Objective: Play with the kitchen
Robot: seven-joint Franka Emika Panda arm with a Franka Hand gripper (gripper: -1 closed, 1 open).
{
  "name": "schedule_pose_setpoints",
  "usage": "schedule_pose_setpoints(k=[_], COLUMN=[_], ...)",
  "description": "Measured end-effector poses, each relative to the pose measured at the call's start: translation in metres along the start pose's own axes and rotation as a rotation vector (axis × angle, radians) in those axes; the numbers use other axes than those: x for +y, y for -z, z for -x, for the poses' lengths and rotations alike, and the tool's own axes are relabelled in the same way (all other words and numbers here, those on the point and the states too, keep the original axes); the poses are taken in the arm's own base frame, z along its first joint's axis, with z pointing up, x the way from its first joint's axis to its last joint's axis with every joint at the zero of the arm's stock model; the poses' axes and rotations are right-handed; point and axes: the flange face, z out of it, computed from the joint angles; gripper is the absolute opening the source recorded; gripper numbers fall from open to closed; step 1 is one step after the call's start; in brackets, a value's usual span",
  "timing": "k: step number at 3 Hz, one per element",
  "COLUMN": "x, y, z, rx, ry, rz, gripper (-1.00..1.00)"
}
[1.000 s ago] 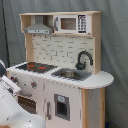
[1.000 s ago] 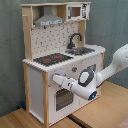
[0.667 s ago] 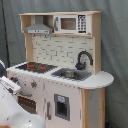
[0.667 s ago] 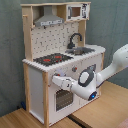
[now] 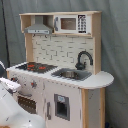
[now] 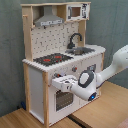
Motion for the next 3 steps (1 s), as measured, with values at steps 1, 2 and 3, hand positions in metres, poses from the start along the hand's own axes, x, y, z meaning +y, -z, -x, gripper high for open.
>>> schedule_pose_setpoints(k=[1,2,3], x=[-0.0007,-0.0011,-0.0012], y=[-0.0001,0.0002,0.0004], z=[-0.0004,-0.0008,-0.001], rx=[-0.004,-0.001,0.0], ry=[0.109,0.156,0.156], rz=[0.004,0.003,0.003], gripper=[-1.0,-1.0,1.0])
